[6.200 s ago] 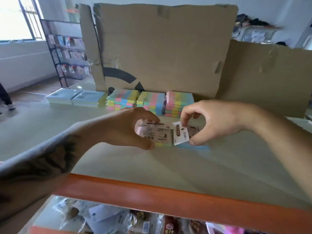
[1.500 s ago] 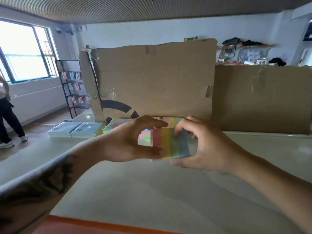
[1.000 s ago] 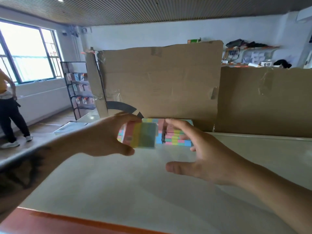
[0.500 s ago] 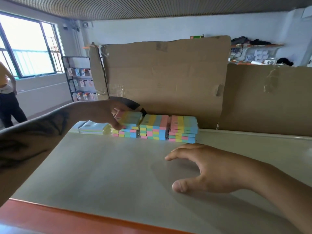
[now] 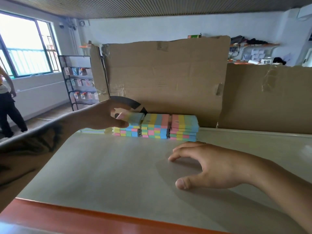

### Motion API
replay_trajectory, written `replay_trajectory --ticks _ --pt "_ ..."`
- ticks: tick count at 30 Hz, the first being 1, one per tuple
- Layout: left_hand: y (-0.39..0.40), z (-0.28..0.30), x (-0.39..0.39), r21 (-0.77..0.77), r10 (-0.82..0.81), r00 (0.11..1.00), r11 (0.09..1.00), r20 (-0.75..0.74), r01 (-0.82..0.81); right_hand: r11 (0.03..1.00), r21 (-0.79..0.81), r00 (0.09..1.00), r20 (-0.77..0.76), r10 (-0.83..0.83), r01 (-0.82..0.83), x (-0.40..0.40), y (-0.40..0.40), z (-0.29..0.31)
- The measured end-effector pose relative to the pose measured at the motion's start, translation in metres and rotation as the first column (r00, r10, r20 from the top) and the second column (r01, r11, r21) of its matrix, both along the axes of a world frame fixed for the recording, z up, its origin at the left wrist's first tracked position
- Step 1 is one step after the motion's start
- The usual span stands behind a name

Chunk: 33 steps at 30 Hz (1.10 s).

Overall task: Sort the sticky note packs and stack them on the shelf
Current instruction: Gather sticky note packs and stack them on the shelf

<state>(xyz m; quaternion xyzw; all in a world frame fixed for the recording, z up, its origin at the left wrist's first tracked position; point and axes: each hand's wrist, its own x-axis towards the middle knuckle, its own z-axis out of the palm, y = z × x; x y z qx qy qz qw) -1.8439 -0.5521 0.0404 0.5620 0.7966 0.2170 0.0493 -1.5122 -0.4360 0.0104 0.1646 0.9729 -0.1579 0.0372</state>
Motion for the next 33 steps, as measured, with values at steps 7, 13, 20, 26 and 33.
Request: replay_trajectory --ticks 7,13,20,26,33 --pt "0.007 -0.007 0.002 0.061 -0.103 0.991 0.992 -0.083 0.108 0.999 -0.037 0.999 -0.042 -0.009 0.008 0.0 0.003 -0.003" --pt "-0.002 -0.007 0.006 0.08 -0.079 0.992 0.993 -0.097 0.087 0.998 -0.048 0.998 -0.044 -0.043 0.041 -0.002 0.003 -0.003" --pt "-0.014 0.003 0.069 0.165 -0.032 0.978 0.984 -0.208 0.067 0.992 0.079 0.993 -0.072 -0.091 0.096 0.016 0.014 -0.004" --pt "0.006 -0.002 0.188 0.132 -0.11 0.965 0.981 -0.238 0.144 0.975 0.161 0.982 -0.135 -0.13 0.151 0.099 0.047 0.001" --pt "0.086 -0.025 0.346 -0.031 -0.248 0.932 0.968 -0.265 0.248 0.948 0.227 0.971 -0.135 -0.199 0.226 0.259 0.109 0.006"
